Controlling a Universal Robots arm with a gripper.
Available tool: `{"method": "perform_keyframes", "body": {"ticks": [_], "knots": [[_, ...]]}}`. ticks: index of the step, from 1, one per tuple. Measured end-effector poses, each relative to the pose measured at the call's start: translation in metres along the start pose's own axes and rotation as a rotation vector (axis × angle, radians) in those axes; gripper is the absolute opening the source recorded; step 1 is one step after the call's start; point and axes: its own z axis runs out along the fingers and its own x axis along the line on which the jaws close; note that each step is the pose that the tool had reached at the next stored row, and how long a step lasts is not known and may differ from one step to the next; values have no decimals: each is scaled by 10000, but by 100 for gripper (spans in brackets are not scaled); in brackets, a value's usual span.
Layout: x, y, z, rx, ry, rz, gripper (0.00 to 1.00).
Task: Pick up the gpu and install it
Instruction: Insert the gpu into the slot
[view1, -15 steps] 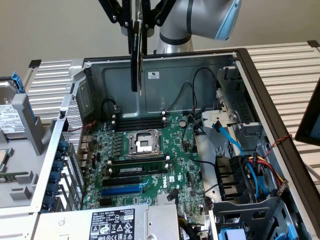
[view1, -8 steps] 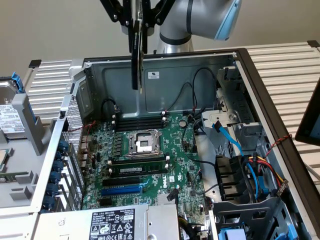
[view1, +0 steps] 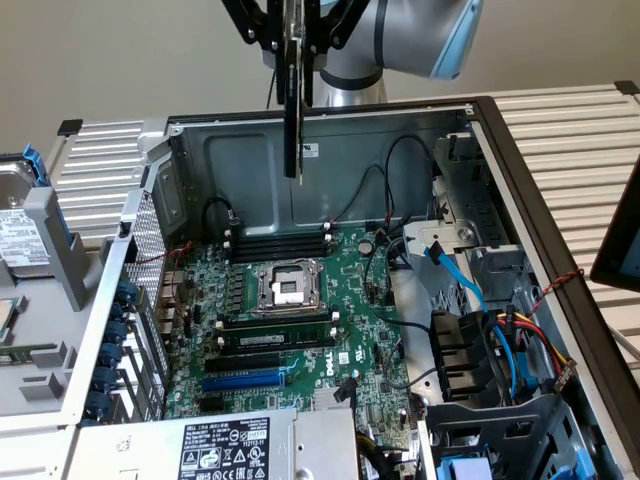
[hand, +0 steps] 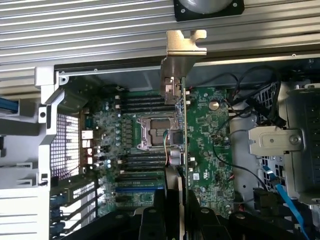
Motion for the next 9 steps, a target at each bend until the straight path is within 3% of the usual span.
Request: {"method": "perform_keyframes", "body": {"ticks": [9], "knots": [[-8,-1,36,91,156,-1438,27]]}}
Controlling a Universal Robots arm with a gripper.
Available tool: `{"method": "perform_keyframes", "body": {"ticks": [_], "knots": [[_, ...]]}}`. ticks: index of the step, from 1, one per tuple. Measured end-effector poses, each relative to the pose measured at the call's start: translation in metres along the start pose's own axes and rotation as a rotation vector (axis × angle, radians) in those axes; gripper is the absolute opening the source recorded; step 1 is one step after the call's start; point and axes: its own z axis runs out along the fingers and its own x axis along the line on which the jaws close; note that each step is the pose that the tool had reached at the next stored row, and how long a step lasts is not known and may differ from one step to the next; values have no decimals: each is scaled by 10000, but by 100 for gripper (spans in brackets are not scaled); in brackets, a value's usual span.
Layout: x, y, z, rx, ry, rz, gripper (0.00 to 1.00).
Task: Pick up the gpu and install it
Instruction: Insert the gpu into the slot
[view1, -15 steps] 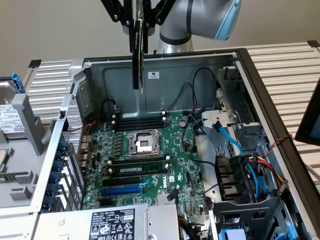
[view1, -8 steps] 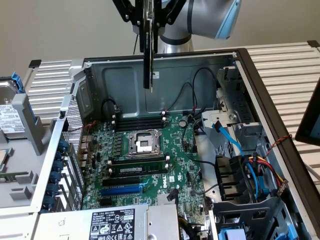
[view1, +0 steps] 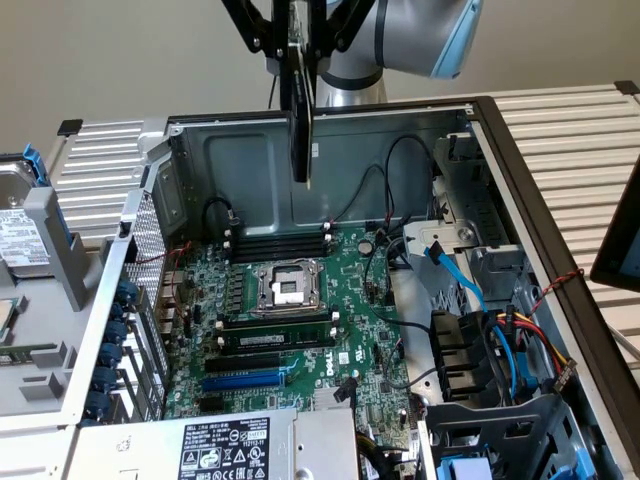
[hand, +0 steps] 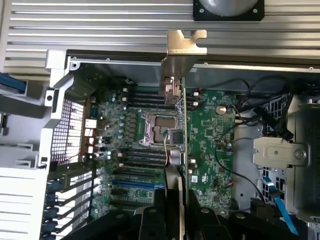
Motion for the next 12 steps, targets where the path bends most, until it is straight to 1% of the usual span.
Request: {"method": "perform_keyframes", "body": {"ticks": [12], "knots": [[0,-1,8,97,233,-2171,27]]}}
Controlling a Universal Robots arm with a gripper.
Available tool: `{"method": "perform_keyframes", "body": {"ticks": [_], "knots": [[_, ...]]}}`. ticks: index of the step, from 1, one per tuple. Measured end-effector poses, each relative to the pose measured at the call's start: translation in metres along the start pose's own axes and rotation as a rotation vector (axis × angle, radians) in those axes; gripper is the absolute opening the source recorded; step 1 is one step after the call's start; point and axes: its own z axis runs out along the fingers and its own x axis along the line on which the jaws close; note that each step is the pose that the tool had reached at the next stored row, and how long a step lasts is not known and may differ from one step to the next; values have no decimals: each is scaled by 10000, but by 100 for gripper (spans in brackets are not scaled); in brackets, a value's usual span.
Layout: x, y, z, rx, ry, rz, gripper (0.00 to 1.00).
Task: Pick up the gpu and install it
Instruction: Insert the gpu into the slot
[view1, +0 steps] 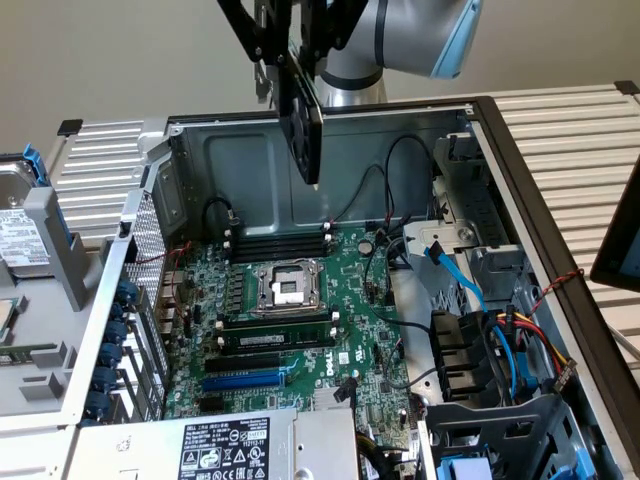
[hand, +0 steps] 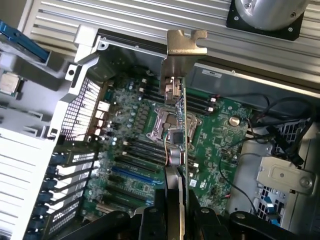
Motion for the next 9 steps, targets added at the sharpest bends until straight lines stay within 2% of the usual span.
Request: {"method": "perform_keyframes", "body": {"ticks": [4,9], "knots": [[0,0,1,7,71,-732,27],[0,0,1,51,169,-1626,27]]}}
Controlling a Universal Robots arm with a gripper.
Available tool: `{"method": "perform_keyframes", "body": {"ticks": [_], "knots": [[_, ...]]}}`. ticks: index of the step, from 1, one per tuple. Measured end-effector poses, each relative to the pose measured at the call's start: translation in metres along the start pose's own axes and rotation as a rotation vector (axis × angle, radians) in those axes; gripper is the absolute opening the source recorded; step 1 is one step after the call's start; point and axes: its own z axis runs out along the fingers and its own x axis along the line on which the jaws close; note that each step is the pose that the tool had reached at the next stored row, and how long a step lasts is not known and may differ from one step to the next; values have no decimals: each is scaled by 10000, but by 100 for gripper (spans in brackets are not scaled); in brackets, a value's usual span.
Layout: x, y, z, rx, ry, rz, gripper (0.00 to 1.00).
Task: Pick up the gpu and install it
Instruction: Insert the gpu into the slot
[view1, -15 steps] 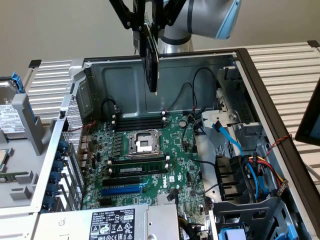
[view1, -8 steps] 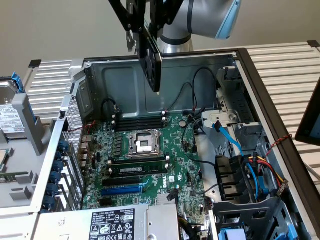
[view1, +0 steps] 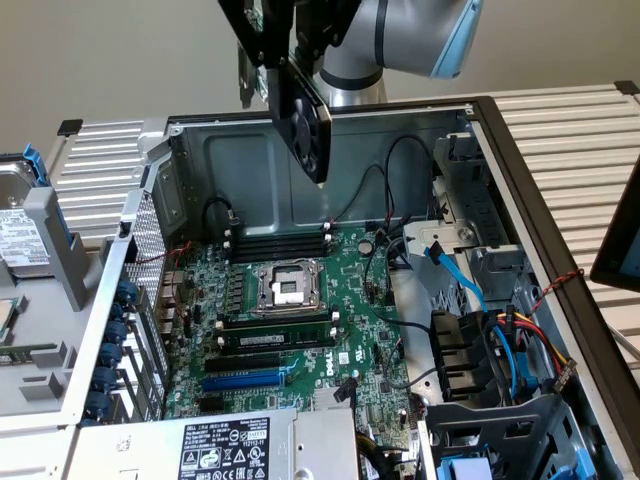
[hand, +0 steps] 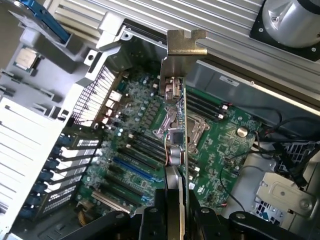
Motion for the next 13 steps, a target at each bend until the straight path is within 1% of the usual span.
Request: {"method": "perform_keyframes", "body": {"ticks": [6,9,11,12,13], "knots": [[0,0,0,64,128,-1092,27],[0,0,0,82,183,-1629,27],[0,-1,-1,76,210,-1994,27],[0,-1,-1,57,213,-2166,27],[-1,0,-1,24,207,-2330,27]]}}
